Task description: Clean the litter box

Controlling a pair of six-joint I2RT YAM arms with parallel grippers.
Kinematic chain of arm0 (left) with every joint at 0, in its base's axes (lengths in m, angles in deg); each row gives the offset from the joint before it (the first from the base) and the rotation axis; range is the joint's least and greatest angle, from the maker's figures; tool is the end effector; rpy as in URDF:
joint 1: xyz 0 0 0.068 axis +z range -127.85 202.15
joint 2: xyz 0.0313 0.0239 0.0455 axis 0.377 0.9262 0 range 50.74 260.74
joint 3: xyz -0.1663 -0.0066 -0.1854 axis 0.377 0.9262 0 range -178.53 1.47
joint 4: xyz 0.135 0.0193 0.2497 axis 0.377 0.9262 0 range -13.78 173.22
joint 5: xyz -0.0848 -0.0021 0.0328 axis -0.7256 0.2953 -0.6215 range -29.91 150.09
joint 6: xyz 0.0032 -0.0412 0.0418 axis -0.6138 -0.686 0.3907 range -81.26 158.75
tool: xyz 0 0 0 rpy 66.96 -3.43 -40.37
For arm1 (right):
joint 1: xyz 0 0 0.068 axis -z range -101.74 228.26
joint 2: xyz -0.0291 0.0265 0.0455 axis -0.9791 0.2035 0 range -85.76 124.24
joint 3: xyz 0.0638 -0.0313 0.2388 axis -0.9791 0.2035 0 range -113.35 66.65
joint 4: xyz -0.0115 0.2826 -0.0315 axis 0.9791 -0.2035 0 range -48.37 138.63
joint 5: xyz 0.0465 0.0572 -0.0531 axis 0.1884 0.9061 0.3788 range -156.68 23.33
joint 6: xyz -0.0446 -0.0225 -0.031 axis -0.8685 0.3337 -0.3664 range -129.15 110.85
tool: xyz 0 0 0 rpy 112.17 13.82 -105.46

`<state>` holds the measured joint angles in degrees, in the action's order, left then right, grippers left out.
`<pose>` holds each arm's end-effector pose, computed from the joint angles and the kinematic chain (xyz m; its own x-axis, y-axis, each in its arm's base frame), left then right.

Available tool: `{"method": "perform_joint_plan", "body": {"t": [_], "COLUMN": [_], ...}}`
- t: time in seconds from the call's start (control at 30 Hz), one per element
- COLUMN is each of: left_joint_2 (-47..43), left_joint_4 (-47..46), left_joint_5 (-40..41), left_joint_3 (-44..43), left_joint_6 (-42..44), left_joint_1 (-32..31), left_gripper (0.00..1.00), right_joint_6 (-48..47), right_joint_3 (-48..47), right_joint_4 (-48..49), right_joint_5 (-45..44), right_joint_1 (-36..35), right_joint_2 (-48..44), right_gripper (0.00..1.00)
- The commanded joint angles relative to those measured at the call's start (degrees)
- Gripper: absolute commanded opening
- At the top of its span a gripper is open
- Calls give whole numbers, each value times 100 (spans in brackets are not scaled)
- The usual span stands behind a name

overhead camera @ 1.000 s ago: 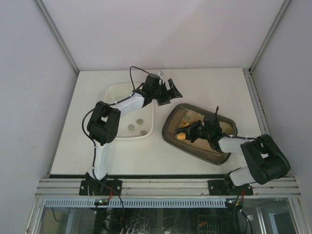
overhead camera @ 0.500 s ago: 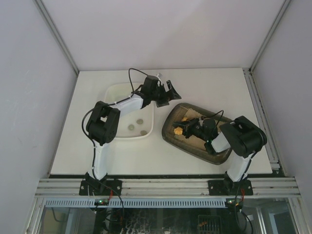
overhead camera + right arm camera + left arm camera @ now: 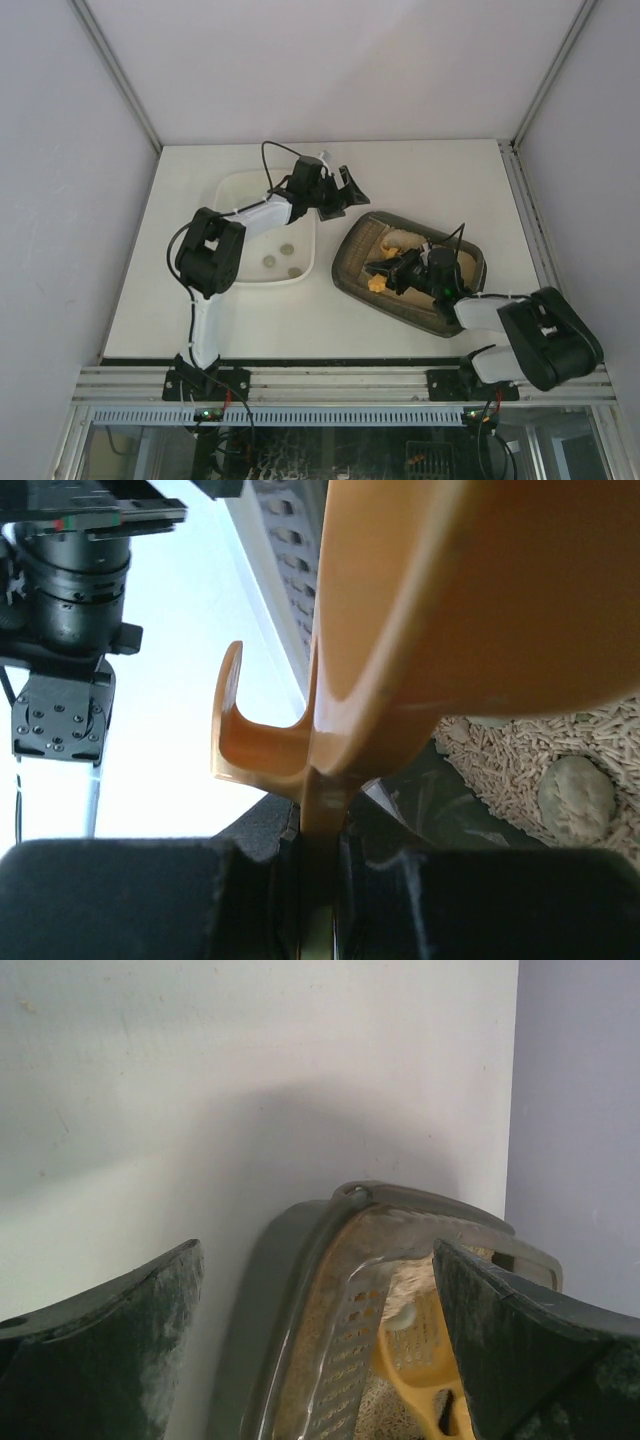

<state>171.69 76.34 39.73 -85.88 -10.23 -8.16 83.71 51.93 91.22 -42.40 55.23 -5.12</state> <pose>0.4204 -0.2629 0.1564 -0.8599 -0.3166 -0.4003 0.1130 0.6468 -0.7542 0.2228 0.1136 0.0835 -0.6850 0.6981 0.2084 0.3992 0.1203 0.9089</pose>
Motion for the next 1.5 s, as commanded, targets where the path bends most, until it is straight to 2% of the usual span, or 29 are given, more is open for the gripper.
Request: {"method": "perform_joint_plan", "body": {"t": [0.0, 0.27, 0.97, 1.2, 1.47], "left_joint_2": [-437, -528, -857, -1217, -1704], "left_joint_4": [-215, -290, 171, 671, 1105], "left_joint_5": [-109, -83, -109, -76, -174], "left_joint_3": [172, 352, 372, 501, 958], "left_joint_6": [-10, 87, 997, 1635, 2189], "left_joint_1": [13, 12, -1, 9, 23], "left_gripper": [100, 100, 100, 100, 100], "right_joint_6": [-1126, -1451, -2738, -3214, -3008], "right_joint_3": [125, 669, 1164, 1325, 1824], "right_joint_4": [-688, -1024, -1165, -2081, -2326], "right_joint_5": [-17, 542, 1681, 1725, 1794], "right_joint_1": [311, 855, 881, 816, 667], "right_joint_2": [-713, -1600, -3350, -4351, -5677], "right_gripper": [0, 0, 0, 0, 0]}}
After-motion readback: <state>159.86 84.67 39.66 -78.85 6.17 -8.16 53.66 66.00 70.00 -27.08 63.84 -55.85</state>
